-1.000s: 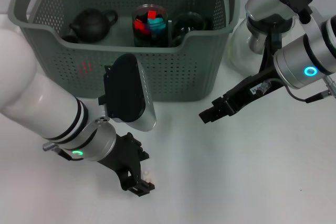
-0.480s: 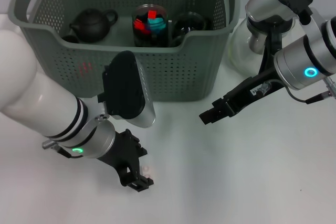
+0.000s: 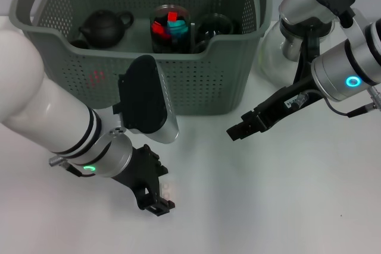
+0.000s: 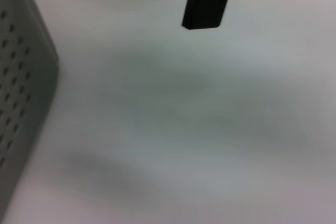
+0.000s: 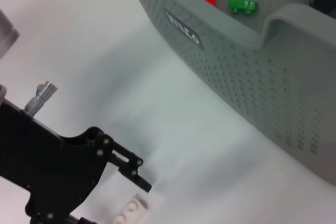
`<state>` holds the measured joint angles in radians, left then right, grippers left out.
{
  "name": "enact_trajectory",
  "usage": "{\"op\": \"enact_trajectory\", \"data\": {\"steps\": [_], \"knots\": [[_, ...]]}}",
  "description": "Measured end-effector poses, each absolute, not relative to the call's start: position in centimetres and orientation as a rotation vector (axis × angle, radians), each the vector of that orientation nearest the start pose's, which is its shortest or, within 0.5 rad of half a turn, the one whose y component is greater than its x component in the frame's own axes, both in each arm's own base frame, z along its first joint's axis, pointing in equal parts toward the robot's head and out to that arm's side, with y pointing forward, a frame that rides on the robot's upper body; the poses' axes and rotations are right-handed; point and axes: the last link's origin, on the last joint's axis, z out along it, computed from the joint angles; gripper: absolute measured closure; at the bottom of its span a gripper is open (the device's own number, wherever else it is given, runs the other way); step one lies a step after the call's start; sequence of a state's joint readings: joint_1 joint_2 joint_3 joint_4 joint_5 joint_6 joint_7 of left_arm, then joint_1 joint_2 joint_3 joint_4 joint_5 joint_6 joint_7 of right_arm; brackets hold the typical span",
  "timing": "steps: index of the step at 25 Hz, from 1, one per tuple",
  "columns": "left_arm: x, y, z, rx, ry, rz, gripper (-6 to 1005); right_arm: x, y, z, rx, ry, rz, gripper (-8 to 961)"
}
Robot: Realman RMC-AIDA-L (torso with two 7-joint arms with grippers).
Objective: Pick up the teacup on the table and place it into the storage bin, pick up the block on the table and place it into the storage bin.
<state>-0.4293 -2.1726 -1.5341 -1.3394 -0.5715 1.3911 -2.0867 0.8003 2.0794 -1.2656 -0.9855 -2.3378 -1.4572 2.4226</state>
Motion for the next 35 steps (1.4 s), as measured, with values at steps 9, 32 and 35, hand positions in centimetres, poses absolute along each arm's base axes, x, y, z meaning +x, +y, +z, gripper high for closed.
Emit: {"op": "enact_trajectory", "data": {"steps": [9,32,35], "knots": [[-19.26,30.52,-7.37,-2.919,-0.255,0.56,328,14.86,38.07,-3.63,-2.818,1.008,-0.199,394],[-19.23,30.72,-7.74,-2.914,-0.277,0.575,555,15.13,38.0,-3.74,-2.82,1.019,-0.204,395],[-19.25,31.03,-7.84,-2.912,-0.309,0.583,593,15.19,37.97,-3.75,-2.82,1.02,-0.204,394]]}}
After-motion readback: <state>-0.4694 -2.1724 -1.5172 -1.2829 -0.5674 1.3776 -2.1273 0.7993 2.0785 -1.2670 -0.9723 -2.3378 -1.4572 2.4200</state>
